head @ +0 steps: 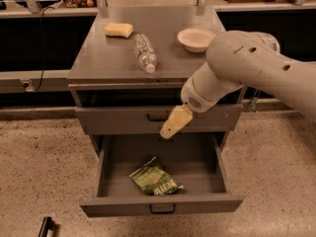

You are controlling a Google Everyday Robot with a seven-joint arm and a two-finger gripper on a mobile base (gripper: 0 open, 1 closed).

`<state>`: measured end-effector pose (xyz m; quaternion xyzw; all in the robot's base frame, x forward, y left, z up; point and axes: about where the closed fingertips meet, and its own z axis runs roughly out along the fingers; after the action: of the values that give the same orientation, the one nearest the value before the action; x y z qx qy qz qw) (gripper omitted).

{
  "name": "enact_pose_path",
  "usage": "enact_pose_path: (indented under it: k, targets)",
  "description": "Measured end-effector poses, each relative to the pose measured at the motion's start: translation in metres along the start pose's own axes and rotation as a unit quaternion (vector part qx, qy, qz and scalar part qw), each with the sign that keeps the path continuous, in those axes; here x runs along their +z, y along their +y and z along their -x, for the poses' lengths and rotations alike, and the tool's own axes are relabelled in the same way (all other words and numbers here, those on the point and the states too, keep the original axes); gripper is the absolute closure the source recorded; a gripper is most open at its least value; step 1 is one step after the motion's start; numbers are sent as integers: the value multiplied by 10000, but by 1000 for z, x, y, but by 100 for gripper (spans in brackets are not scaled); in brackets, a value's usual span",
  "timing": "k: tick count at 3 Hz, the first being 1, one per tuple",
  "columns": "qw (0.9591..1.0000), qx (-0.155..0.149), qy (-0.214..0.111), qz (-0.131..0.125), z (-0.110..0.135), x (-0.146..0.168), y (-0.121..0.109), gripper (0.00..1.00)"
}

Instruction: Pick green jalapeno chip bag from middle drawer and place on counter

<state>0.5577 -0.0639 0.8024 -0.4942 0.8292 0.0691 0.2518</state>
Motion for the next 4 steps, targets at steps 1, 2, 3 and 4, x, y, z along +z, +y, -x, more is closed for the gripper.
enact_pose_path:
  k: [1, 2, 3, 4]
  targets:
    - [9995, 110, 86, 293, -7, 11, 0, 0]
    - [9943, 491, 750, 577, -48, 71, 0, 0]
    - [9860, 995, 1307, 273, -103, 110, 2, 0]
    - [9833, 1267, 1302, 142, -114, 120, 7, 0]
